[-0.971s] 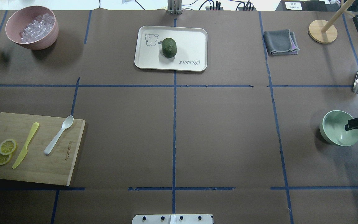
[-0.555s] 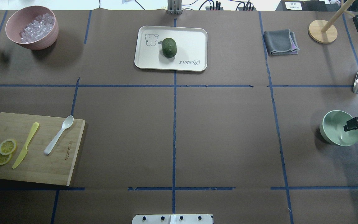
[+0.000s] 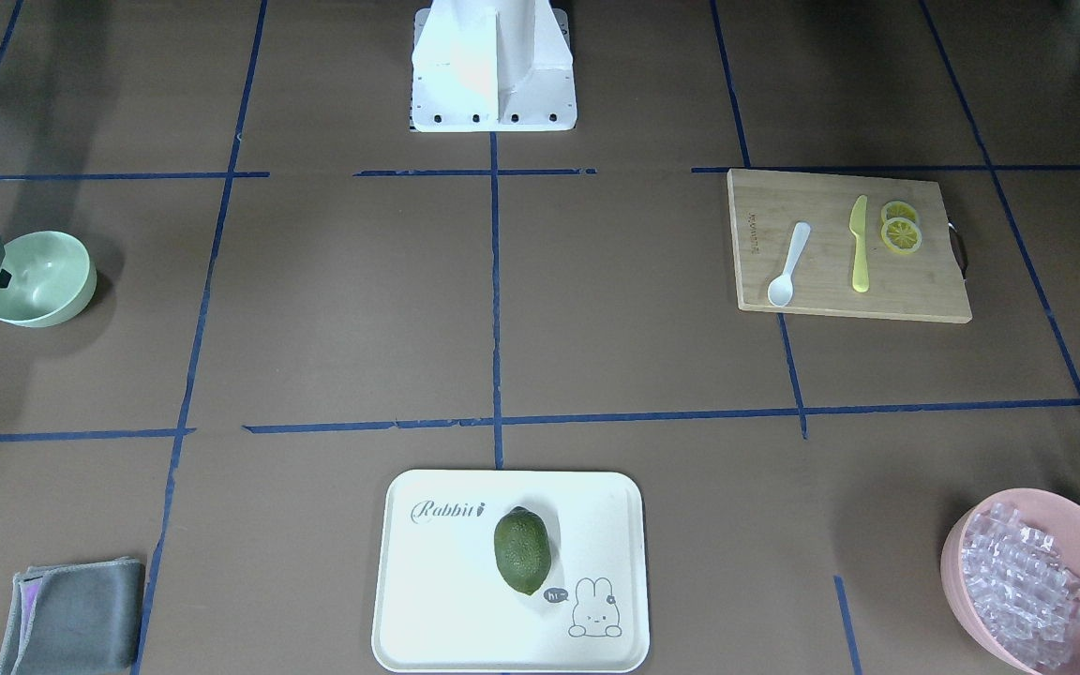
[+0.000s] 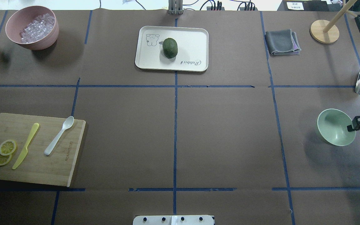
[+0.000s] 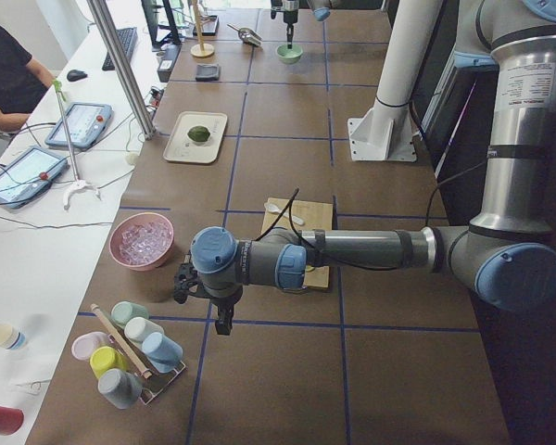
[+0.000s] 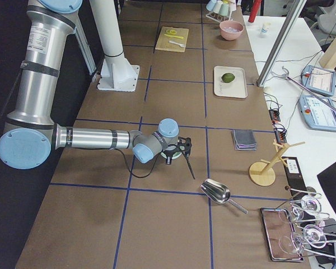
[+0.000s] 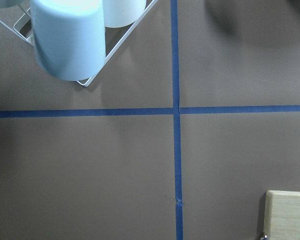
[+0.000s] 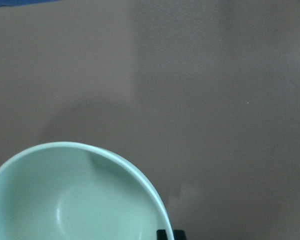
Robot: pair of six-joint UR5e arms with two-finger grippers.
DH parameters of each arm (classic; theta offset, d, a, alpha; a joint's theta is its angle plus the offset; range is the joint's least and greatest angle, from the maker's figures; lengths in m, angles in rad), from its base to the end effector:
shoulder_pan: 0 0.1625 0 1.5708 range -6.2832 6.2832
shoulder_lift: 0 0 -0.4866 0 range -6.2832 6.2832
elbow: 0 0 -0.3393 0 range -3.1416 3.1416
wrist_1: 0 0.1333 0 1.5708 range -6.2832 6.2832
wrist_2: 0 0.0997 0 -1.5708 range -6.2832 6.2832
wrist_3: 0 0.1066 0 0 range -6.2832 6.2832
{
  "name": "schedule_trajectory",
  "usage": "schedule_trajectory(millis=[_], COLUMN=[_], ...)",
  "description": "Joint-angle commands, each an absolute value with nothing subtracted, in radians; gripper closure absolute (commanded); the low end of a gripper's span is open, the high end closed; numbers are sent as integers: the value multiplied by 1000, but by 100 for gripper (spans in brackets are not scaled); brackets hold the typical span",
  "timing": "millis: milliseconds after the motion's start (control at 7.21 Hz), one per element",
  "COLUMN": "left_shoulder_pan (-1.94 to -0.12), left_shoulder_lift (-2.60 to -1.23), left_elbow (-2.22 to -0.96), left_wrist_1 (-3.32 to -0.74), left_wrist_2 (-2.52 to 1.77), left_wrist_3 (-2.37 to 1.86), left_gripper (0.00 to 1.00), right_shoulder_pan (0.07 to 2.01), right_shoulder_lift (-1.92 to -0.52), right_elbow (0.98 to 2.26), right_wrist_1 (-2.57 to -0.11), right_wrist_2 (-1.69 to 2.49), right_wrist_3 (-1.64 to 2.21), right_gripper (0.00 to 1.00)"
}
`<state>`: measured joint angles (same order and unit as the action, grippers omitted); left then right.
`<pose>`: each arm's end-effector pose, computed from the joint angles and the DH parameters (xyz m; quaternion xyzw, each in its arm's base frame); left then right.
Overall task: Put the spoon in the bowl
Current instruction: 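Grasp the pale green bowl's rim with the right gripper and lift, then carry the bowl with the right gripper to the table's center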
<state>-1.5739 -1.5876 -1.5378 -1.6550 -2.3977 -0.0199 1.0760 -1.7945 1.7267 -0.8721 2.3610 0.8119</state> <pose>-0.0563 -0.4516 0.7198 0.0278 0.4018 0.0031 0.9153 -0.1181 -0.3400 0.6617 0.0050 -0.4646 0.0206 0.8853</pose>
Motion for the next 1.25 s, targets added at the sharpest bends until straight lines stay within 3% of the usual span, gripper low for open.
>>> schedule_trajectory(millis=[0,555,1109], left_shoulder_pan=[-1574,-1572,-1572], left_shoulder_lift=[-1588,-1588,-1586], left_elbow=[-1540,-1540,-1537], left_wrist_1=[-1655,-1655,-1655], left_wrist_2=[-2398,-2399,-2399], left_wrist_3=[-20,-20,-20], left_gripper=[0,0,0], right_shoulder_pan=[1114,949,561], right_shoulder_lift=[-1713,-1395,-1047], right_elbow=[1834,1884,1827], right_wrist_1=[-956,-1135,-1318], right_wrist_2=[2410,2298,1927], right_wrist_3=[875,1261,1579], right_gripper=[100,100,100])
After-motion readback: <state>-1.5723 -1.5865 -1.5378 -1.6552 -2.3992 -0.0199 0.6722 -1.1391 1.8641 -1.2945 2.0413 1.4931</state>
